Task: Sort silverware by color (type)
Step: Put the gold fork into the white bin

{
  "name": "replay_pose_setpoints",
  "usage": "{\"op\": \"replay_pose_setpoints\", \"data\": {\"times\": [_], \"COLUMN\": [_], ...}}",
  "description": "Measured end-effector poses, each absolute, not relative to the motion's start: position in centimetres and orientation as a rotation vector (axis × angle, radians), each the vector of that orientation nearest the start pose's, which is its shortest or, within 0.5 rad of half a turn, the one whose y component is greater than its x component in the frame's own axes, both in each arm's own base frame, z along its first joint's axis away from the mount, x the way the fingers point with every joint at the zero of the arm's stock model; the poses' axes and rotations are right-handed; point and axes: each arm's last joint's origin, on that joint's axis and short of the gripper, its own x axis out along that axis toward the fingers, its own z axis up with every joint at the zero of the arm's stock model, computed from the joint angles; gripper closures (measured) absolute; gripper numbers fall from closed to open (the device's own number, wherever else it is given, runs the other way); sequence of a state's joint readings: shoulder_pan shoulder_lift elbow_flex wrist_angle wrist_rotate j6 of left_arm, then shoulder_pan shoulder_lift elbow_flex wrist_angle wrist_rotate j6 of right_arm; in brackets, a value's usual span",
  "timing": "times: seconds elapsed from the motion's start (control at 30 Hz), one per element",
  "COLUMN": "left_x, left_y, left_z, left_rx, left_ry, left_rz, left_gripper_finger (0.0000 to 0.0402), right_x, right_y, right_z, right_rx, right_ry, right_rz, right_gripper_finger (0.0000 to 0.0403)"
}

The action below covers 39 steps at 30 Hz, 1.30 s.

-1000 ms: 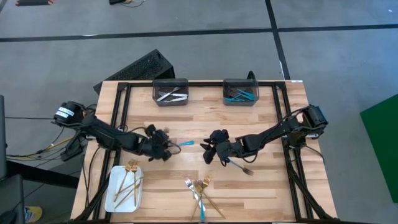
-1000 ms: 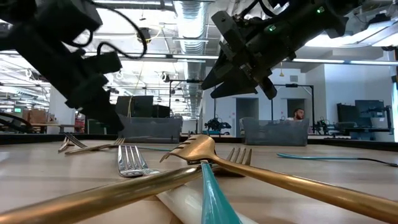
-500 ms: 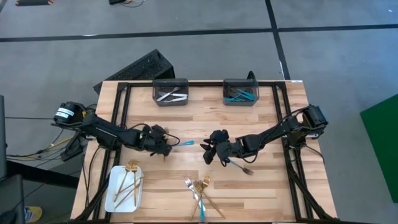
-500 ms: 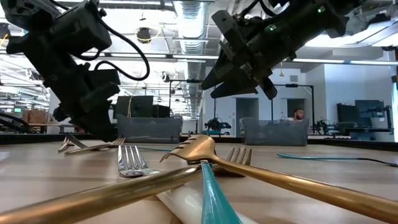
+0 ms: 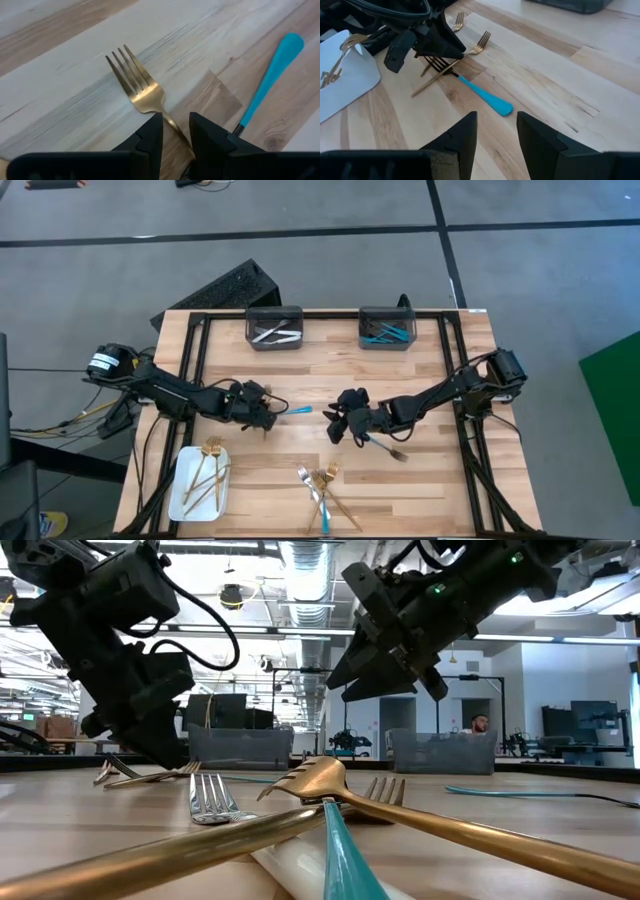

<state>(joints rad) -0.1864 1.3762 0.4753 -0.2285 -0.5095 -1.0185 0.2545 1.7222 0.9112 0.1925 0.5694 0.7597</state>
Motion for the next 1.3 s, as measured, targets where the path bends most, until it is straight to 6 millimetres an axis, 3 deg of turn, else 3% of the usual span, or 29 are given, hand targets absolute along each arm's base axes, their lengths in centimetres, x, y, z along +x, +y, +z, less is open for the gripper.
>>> {"op": "replay_pose_setpoints", "data": {"times": [0.33,0.57,0.8,0.9,1.07,1.17,1.3], "left_x": [19.7,19.9,20.2,21.1,21.1,19.6,16.9], "left_y": [-2.3,-2.5,-2.7,-3.2,-5.0,-7.1,-10.3], "left_z": [11.2,11.2,11.5,13.0,17.3,20.1,22.4], "left_rx": [-0.570,-0.484,-0.371,-0.313,-0.252,-0.295,-0.365], "left_ry": [0.779,0.813,0.828,0.828,0.885,0.878,0.790], "left_rz": [0.798,0.696,0.651,0.593,0.555,0.566,0.564], "left_gripper_finger": [0.0321,0.0392,0.0399,0.0400,0.0401,0.0401,0.0401], "right_x": [33.9,33.9,33.9,33.9,33.9,33.9,33.9], "right_y": [7.5,7.5,7.5,7.5,7.7,7.7,7.5], "right_z": [17.4,17.4,17.4,17.4,17.4,17.4,17.4], "right_rx": [0.481,0.481,0.485,0.499,0.501,0.505,0.504], "right_ry": [0.426,0.426,0.424,0.421,0.422,0.421,0.417], "right_rz": [-0.489,-0.490,-0.490,-0.493,-0.488,-0.490,-0.501], "right_gripper_finger": [0.0240,0.0239,0.0239,0.0239,0.0239,0.0240,0.0239]}}
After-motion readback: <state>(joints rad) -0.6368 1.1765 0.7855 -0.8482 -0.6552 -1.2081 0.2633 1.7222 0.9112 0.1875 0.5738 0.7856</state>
